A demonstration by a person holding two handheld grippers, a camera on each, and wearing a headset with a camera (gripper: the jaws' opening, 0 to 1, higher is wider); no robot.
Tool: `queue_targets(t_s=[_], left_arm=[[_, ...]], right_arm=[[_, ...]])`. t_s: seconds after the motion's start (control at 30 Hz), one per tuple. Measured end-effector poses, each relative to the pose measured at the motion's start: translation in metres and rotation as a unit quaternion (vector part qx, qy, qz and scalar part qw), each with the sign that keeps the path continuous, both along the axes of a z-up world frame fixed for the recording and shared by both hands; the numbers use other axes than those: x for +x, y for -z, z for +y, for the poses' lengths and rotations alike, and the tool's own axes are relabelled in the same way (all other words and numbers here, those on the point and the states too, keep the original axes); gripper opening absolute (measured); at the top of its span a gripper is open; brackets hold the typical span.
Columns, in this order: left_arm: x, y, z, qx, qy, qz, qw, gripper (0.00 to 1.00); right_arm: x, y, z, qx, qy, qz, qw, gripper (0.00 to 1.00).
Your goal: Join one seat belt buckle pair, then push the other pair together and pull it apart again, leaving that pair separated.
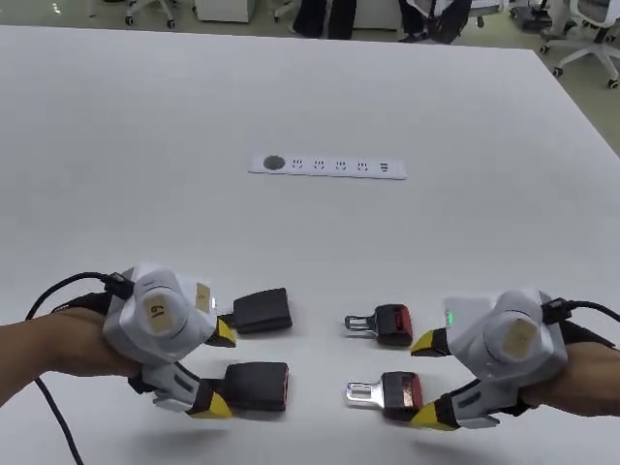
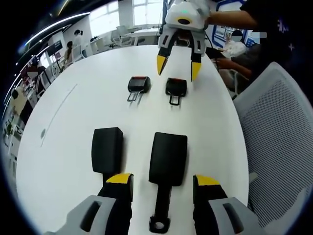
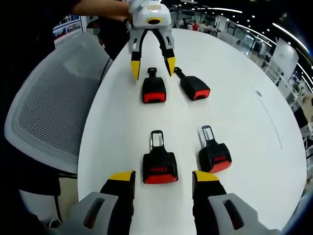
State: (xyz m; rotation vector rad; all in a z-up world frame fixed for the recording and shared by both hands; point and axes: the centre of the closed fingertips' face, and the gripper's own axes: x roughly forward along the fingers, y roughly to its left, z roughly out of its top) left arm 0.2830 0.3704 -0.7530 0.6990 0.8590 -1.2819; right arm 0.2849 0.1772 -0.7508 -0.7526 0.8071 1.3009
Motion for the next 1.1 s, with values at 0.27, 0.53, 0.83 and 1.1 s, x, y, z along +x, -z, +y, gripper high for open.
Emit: queue_targets(t_s=[0.27, 0.53, 0.83, 1.1], left_arm=[[0.011, -0.015, 0.001, -0.023, -0.028, -0.005, 0.9993, 0.51], [0.033, -0.029, 0.002, -0.038, -0.053, -0.017, 0.9977, 0.51], [0.056, -0.024, 0.002, -0.032, -0.065, -0.028, 0.9970, 0.49], [0.073, -0.013, 0.010, -0.012, -0.070, -0.023, 0.9972, 0.46]], right_arm=[[0.013, -0.010, -0.002, 0.006, 0.008, -0.015, 0.9998, 0.44], [0.033, -0.013, -0.005, 0.006, 0.016, -0.029, 0.9994, 0.44], [0.055, -0.013, -0.007, 0.001, 0.017, -0.039, 0.9991, 0.44], [0.069, -0.008, -0.006, -0.004, 0.012, -0.035, 0.9993, 0.43]])
